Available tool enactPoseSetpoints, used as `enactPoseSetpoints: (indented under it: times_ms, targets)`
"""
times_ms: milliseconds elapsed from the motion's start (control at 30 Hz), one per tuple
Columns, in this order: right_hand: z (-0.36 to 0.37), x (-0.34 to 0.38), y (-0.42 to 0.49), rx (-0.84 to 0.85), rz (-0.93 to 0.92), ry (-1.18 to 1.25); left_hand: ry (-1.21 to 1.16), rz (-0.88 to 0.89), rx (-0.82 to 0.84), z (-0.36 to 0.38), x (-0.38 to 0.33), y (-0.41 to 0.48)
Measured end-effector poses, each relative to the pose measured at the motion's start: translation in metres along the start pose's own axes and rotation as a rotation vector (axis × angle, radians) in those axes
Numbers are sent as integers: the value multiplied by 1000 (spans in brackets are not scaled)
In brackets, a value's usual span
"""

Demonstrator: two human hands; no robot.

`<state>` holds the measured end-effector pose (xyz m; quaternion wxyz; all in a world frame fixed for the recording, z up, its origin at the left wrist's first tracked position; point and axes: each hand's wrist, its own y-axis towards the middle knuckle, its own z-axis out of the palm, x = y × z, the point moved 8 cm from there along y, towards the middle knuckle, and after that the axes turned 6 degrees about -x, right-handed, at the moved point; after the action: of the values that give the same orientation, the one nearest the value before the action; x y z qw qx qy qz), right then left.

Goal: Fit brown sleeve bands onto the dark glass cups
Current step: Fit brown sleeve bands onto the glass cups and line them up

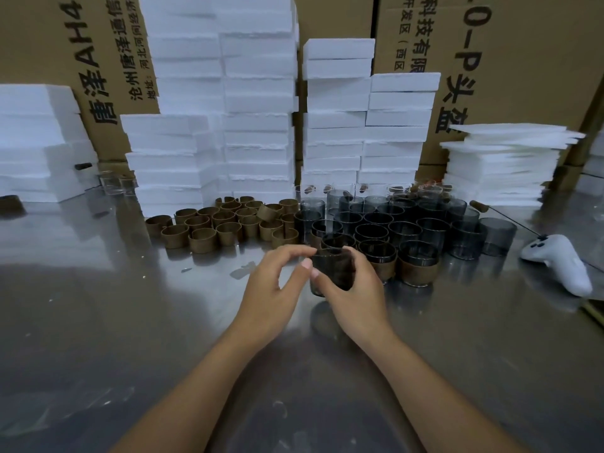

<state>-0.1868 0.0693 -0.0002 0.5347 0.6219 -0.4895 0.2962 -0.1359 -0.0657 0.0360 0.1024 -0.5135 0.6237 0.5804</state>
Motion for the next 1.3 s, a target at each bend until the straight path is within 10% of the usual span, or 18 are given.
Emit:
enactPoseSetpoints:
  times_ms: [1300]
  targets:
    - [18, 11, -9, 243, -53, 156, 47, -74, 207, 14, 22, -4]
